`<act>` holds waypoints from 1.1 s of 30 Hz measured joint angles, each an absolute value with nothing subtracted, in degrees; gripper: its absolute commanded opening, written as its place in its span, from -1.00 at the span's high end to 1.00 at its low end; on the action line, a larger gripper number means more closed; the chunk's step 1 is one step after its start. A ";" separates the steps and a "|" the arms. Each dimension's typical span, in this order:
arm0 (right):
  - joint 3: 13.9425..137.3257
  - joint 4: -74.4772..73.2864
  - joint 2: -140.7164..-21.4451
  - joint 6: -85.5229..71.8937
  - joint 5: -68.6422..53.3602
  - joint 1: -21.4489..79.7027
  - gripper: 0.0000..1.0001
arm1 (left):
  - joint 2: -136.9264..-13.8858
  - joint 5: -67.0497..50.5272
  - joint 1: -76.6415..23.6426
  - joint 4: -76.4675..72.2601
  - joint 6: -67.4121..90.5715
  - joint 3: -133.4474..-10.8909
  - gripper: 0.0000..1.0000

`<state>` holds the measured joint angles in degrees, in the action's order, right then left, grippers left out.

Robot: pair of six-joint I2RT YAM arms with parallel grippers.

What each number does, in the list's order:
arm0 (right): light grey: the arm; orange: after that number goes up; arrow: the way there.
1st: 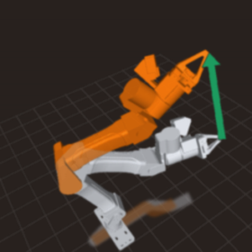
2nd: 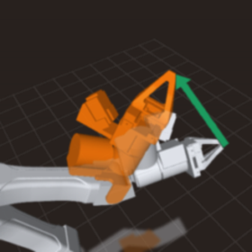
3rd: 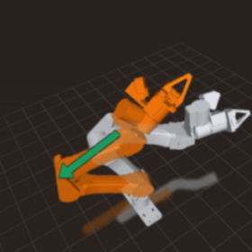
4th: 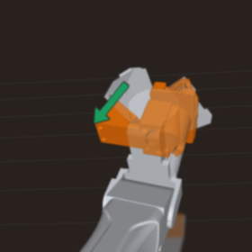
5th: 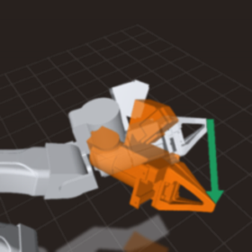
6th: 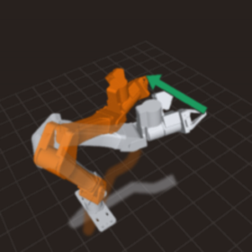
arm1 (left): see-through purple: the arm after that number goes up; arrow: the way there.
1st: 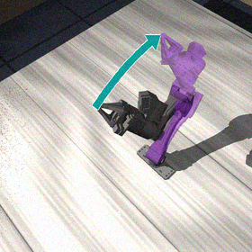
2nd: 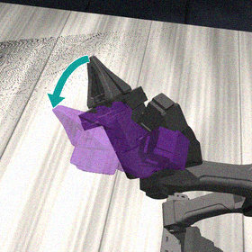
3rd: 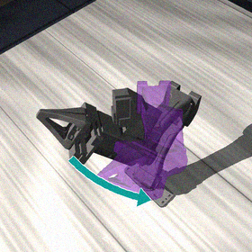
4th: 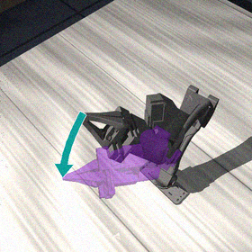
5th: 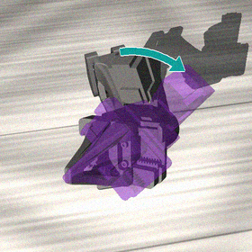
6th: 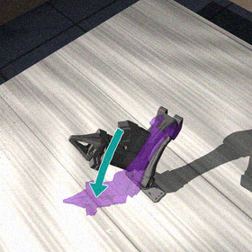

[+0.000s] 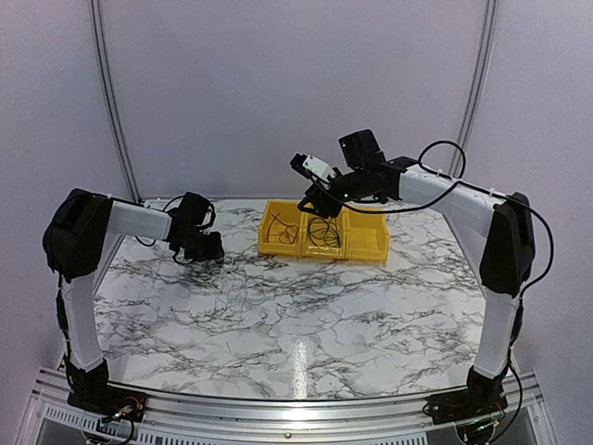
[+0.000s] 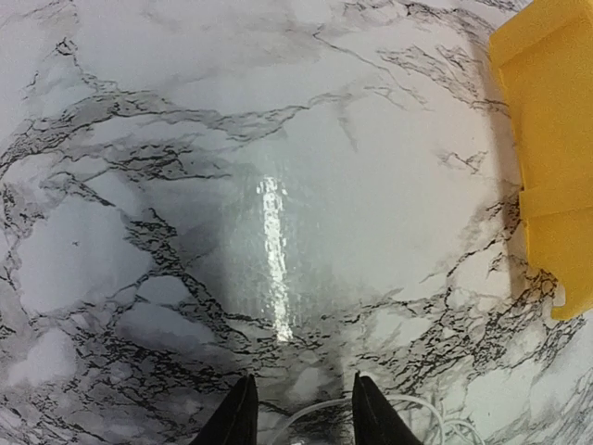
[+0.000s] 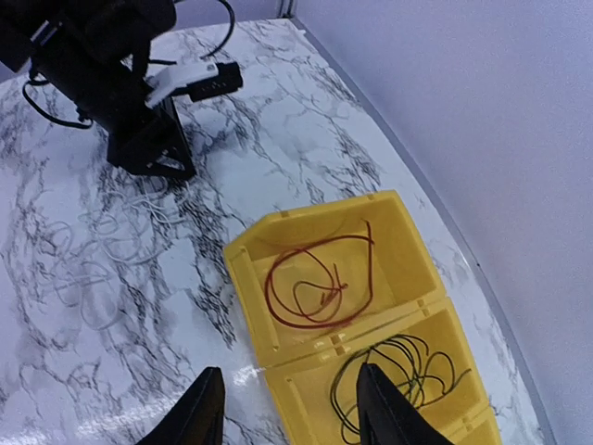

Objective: Untangle the cables

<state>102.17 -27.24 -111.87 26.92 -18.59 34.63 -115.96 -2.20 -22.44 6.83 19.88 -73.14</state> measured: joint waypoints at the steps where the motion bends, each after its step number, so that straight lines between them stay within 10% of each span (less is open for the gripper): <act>1: 102.76 -27.24 -112.29 26.24 -19.49 35.07 0.06 | -116.05 -2.79 -22.44 7.09 19.57 -73.45 0.25; 16: 118.58 -25.06 -133.10 14.06 -24.03 45.84 0.49 | -105.95 -1.83 -21.41 12.45 20.75 -65.89 0.14; 33: 112.71 -25.78 -136.66 22.11 -17.82 47.88 0.15 | -80.77 -7.68 -22.74 8.93 20.10 -49.63 0.11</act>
